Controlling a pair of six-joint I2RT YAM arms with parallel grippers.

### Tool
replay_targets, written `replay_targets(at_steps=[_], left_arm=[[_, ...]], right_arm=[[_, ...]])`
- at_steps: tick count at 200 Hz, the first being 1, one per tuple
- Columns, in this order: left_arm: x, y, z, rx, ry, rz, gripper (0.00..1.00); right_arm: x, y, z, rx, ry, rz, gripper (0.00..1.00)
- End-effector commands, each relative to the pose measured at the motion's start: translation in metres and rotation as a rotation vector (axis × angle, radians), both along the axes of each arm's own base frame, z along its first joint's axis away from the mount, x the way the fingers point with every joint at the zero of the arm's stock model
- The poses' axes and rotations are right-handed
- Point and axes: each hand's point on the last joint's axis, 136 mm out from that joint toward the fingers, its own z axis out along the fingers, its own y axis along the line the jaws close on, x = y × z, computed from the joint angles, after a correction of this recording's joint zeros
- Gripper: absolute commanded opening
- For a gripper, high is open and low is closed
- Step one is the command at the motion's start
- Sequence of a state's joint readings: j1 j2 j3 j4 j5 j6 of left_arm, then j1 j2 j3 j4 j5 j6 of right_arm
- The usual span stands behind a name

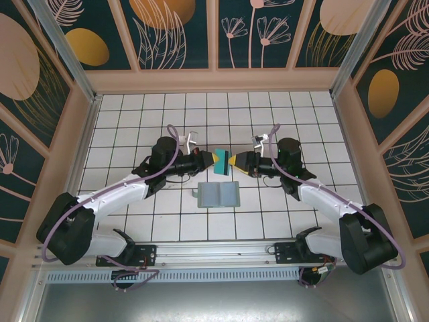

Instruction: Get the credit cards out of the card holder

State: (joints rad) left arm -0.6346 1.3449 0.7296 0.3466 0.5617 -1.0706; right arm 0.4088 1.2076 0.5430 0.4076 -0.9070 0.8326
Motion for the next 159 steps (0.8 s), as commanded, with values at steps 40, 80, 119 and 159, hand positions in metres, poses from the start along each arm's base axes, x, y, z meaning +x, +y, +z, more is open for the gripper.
replay_targets(at_steps=[40, 80, 119, 159], left_arm=[[0.031, 0.046, -0.008, 0.461, -0.203, 0.119, 0.00], [0.056, 0.084, 0.007, 0.704, -0.363, 0.206, 0.00], [0.084, 0.115, -0.003, 0.910, -0.363, 0.089, 0.00], [0.111, 0.146, 0.002, 1.085, -0.443, 0.054, 0.00]], right_arm=[[0.008, -0.007, 0.005, -0.103, -0.084, -0.054, 0.96], [0.013, -0.010, 0.009, -0.163, -0.128, -0.094, 0.99], [0.014, -0.005, 0.018, -0.204, -0.216, -0.120, 0.99], [0.011, -0.005, 0.026, -0.220, -0.286, -0.129, 0.99]])
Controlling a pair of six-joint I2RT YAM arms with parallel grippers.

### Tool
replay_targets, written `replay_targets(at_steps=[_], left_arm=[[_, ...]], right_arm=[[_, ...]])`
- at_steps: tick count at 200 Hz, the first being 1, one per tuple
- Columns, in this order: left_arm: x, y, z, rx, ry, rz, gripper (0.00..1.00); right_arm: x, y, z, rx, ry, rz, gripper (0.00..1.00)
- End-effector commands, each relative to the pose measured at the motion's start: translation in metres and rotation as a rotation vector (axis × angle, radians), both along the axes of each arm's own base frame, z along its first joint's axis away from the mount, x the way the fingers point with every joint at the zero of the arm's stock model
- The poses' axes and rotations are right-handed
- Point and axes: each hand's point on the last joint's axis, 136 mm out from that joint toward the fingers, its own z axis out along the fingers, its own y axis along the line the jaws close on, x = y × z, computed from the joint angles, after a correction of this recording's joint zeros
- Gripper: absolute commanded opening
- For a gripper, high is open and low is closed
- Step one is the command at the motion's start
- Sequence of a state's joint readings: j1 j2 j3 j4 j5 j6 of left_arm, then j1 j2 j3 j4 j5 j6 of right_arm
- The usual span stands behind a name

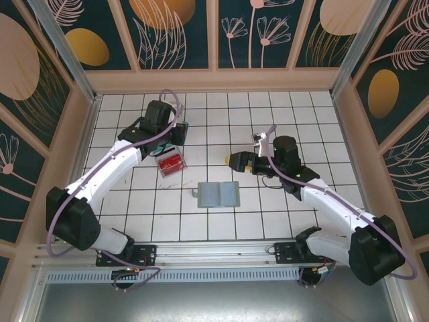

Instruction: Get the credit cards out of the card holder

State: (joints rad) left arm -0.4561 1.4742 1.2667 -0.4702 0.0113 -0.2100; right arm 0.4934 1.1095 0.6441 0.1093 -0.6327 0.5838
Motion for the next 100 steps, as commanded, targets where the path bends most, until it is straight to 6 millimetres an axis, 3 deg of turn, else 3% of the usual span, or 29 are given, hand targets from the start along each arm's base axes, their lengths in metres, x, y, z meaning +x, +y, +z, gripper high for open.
replay_targets(at_steps=[1, 76, 100], left_arm=[[0.000, 0.023, -0.010, 0.203, 0.006, -0.070, 0.00], [0.012, 0.054, -0.020, 0.564, -0.104, -0.210, 0.00], [0.010, 0.056, -0.036, 0.635, -0.095, -0.282, 0.00]], right_arm=[[0.004, -0.002, 0.020, -0.014, -0.105, -0.019, 0.99], [0.004, -0.010, 0.021, -0.043, -0.164, -0.049, 0.99], [0.006, -0.009, 0.020, -0.047, -0.164, -0.049, 0.99]])
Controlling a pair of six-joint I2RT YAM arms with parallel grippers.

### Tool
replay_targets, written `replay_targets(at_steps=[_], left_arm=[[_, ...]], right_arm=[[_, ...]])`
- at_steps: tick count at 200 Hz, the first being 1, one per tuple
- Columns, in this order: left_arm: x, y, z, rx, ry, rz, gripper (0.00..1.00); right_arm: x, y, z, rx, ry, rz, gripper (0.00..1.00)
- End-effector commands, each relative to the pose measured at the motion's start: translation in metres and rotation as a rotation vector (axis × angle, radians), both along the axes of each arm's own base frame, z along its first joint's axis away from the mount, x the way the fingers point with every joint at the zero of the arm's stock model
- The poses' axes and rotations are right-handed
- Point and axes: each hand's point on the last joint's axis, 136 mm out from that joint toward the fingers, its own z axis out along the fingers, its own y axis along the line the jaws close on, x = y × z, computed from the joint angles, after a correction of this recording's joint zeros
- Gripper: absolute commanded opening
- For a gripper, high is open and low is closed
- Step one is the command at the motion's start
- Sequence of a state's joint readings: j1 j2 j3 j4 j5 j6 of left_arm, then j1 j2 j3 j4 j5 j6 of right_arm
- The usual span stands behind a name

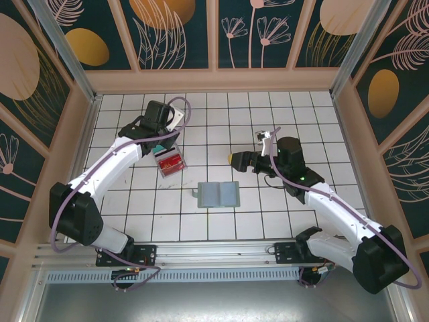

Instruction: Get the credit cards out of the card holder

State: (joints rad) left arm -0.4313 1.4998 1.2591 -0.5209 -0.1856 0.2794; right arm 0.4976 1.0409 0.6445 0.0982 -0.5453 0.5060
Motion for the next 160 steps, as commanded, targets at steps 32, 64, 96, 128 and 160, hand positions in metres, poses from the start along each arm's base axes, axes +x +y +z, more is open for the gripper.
replay_targets(at_steps=[32, 64, 96, 128, 160], left_arm=[[0.005, 0.017, -0.031, 0.212, 0.005, -0.099, 0.00], [0.008, 0.020, -0.042, 0.243, 0.004, -0.124, 0.00], [0.013, 0.023, -0.049, 0.247, 0.001, -0.134, 0.00], [0.016, 0.023, -0.060, 0.250, 0.022, -0.144, 0.00], [0.009, 0.021, -0.068, 0.272, 0.043, -0.199, 0.00]], right_arm=[[0.004, 0.001, 0.003, -0.021, -0.021, 0.000, 0.99], [0.006, 0.002, -0.001, -0.025, -0.010, 0.000, 0.99], [0.007, 0.003, -0.004, -0.030, 0.000, -0.001, 0.99], [0.010, 0.002, -0.006, -0.034, 0.008, -0.003, 0.99], [0.012, 0.001, -0.008, -0.036, 0.014, -0.009, 0.99]])
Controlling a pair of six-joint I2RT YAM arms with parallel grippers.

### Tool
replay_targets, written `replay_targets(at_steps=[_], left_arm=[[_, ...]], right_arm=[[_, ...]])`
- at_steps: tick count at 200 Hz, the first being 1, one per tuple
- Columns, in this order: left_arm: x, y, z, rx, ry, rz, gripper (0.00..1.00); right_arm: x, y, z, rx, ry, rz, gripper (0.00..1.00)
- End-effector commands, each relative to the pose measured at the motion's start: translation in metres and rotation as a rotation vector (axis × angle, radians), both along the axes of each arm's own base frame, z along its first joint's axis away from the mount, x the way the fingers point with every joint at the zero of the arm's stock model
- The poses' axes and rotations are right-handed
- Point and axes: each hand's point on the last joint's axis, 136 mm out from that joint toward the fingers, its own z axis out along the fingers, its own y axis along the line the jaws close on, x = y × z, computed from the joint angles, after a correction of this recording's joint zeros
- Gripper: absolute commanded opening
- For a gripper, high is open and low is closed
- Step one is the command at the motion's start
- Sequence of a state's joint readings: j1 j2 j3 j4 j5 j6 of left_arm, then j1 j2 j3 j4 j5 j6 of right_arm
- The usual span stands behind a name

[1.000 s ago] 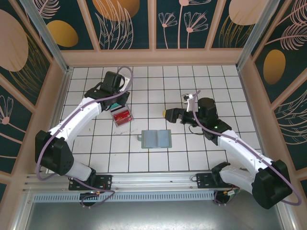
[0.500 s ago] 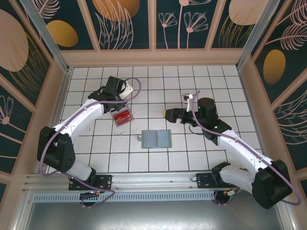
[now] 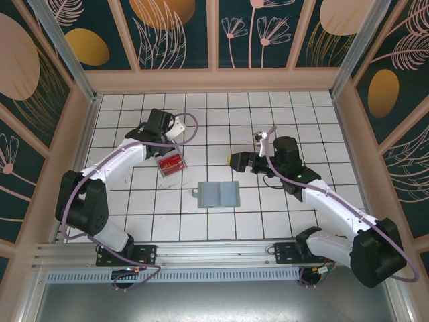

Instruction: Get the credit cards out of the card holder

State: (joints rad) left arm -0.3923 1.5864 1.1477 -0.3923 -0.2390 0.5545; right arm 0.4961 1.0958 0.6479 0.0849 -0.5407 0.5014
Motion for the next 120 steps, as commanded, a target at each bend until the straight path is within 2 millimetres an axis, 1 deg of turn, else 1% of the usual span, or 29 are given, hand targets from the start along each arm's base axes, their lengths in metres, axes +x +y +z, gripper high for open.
replay_targets(at_steps=[1, 49, 67, 77, 93, 120], left_arm=[[-0.003, -0.001, -0.010, 0.028, 0.015, -0.064, 0.00], [-0.009, 0.006, 0.004, 0.077, -0.042, -0.108, 0.00], [-0.013, 0.003, 0.012, 0.068, -0.079, -0.146, 0.00], [-0.012, 0.005, 0.014, 0.083, -0.101, -0.151, 0.00], [-0.016, 0.010, 0.009, 0.129, -0.096, -0.172, 0.00], [-0.015, 0.005, 0.008, 0.097, -0.106, -0.180, 0.00]], right_arm=[[0.007, -0.001, 0.011, -0.002, -0.039, -0.003, 0.99], [0.007, -0.001, 0.008, 0.004, -0.037, -0.007, 0.99], [0.007, 0.000, 0.007, 0.006, -0.031, -0.001, 0.99], [0.007, 0.001, 0.006, 0.007, -0.028, 0.003, 0.99], [0.007, 0.002, 0.006, 0.012, -0.023, 0.006, 0.99], [0.008, 0.004, 0.006, 0.018, -0.015, 0.014, 0.99]])
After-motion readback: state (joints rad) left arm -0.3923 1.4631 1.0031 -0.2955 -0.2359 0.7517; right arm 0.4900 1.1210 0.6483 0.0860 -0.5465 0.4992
